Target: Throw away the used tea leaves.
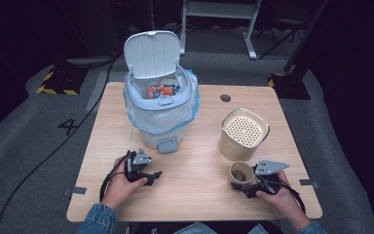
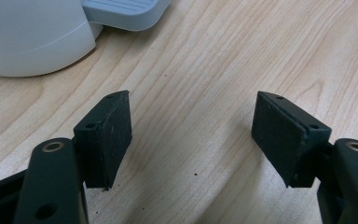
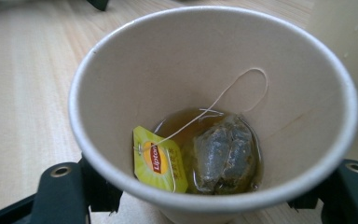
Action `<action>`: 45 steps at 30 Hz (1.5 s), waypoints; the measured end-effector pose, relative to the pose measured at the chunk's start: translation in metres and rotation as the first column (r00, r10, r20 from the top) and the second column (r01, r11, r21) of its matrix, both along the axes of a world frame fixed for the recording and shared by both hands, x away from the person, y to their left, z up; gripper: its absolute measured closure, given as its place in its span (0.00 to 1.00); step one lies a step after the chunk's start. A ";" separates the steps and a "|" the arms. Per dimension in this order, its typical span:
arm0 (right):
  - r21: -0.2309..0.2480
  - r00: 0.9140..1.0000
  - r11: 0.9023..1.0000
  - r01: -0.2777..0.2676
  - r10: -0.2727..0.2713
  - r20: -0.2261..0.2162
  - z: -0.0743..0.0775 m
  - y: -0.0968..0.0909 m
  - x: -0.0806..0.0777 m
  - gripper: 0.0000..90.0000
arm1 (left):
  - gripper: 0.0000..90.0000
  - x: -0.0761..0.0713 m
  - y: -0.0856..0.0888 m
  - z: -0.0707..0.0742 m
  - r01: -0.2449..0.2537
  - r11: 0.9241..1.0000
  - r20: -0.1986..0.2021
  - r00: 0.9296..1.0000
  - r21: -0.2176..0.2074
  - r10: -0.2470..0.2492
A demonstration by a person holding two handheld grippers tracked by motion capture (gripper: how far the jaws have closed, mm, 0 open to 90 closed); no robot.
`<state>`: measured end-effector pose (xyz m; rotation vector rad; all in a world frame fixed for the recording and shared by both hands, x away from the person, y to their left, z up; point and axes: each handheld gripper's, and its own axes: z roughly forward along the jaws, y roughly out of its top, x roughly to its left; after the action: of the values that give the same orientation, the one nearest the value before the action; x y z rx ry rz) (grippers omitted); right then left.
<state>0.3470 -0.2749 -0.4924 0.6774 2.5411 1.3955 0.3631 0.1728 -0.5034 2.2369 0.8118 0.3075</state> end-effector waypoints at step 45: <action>0.053 0.985 0.990 -0.129 0.122 0.118 0.141 -0.021 0.052 0.37 | 0.33 0.002 0.002 0.000 0.016 1.000 0.003 1.000 0.000 -0.016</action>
<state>0.3987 -0.2962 -0.3516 0.4388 2.4990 1.5100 0.3654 0.1743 -0.5035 2.2413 0.7913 0.3034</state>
